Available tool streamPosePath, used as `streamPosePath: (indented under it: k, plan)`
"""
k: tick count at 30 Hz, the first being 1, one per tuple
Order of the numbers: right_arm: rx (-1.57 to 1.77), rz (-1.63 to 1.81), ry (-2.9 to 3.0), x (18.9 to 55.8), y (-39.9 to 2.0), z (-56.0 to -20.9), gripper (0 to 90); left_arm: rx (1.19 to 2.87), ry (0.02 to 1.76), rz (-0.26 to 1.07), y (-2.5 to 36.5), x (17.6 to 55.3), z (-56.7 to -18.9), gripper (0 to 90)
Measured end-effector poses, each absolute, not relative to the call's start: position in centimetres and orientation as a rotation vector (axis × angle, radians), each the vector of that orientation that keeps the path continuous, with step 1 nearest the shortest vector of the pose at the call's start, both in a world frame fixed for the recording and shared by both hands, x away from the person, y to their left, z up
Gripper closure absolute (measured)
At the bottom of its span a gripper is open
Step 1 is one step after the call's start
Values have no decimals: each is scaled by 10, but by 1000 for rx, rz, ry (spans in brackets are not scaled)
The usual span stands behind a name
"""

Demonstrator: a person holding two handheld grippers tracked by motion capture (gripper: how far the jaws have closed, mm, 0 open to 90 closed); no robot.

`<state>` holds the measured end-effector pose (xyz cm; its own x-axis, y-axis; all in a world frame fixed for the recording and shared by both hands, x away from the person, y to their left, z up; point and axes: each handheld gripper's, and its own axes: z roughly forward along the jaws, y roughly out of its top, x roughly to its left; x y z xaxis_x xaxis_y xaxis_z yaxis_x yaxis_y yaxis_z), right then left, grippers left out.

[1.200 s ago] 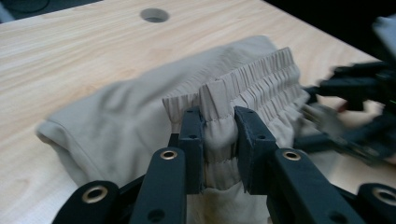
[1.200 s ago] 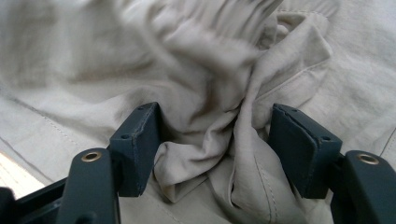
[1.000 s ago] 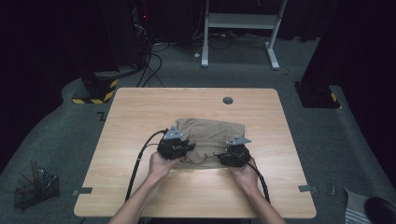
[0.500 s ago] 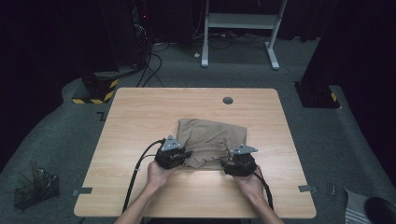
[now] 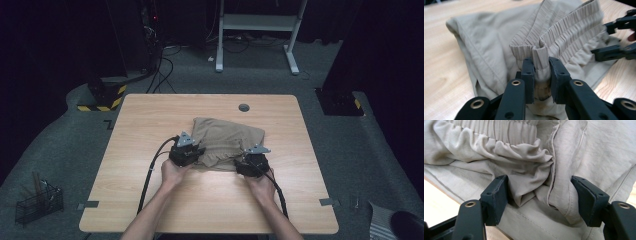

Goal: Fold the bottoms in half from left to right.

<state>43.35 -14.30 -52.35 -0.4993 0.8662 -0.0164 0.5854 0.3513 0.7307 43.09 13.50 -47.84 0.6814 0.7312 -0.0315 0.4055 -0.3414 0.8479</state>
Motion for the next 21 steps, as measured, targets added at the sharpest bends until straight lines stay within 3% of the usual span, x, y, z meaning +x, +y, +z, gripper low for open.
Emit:
streamPosePath:
  k: [5,11,14,18,21]
  plan:
    - [1265,955,2221,435,-143,-524,318,2027,784,464,133,397,-480,759]
    - [1237,965,2231,420,-153,-519,305,2025,779,456,133,388,-491,760]
    - [1209,968,2224,405,-161,-515,357,2042,765,484,129,385,-493,760]
    - [1212,937,2236,395,-167,-518,493,2024,787,478,129,389,-494,761]
    - [1236,923,2230,403,-165,-521,522,2005,831,455,132,403,-491,761]
